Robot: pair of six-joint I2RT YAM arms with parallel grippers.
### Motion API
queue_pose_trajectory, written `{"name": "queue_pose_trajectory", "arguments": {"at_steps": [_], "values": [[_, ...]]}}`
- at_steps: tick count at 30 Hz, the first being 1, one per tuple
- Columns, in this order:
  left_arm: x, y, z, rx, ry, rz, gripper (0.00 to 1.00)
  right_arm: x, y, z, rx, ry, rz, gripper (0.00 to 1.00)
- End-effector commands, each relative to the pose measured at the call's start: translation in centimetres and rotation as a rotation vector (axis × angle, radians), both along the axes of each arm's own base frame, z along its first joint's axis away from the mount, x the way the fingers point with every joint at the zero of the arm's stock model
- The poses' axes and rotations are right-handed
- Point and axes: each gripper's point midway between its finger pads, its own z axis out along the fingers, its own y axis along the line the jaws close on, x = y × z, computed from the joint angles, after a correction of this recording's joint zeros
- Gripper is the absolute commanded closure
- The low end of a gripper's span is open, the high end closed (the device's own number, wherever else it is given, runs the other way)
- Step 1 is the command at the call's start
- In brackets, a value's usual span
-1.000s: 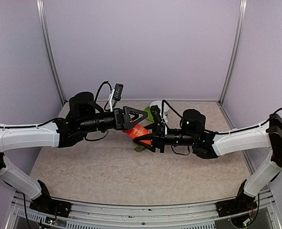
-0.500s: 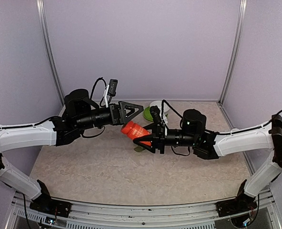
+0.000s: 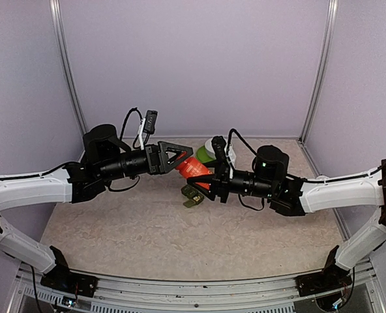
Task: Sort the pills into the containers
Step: Screw the lid of the pill bottle onto the pill bottle.
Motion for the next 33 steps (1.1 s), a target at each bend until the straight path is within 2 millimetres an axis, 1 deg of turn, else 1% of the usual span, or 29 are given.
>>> {"name": "queue_pose_trajectory", "arguments": {"at_steps": [1,8,14,17,20,25,33], "values": [[-1.2,-0.1,0.6,-0.013,-0.005,-0.034,0.01,1.0,-0.7,3.4,0.056,-0.075,-0.072,0.8],[-1.3,-0.7,0.1,-0.005,0.002,-0.048,0.01,1.7,-1.2,3.9,0.064,-0.094,-0.108,0.8],[-0.9,-0.8,-0.3,0.014,0.007,-0.033,0.01,1.7,-2.0,4.9,0.094,-0.118,-0.124,0.8],[-0.9,-0.7,-0.2,0.01,0.004,-0.035,0.01,2.1,-2.1,4.8,0.084,-0.118,-0.139,0.8],[-1.1,-0.9,0.2,-0.004,-0.002,-0.049,0.01,2.6,-1.6,4.0,0.055,-0.109,-0.143,0.8],[-1.2,-0.8,0.7,-0.016,-0.017,-0.048,0.01,2.6,-0.5,2.5,0.015,-0.082,-0.103,0.8],[-1.2,-1.1,1.3,-0.023,-0.03,-0.064,0.01,1.3,1.2,0.7,-0.02,-0.07,-0.018,0.8]]}}
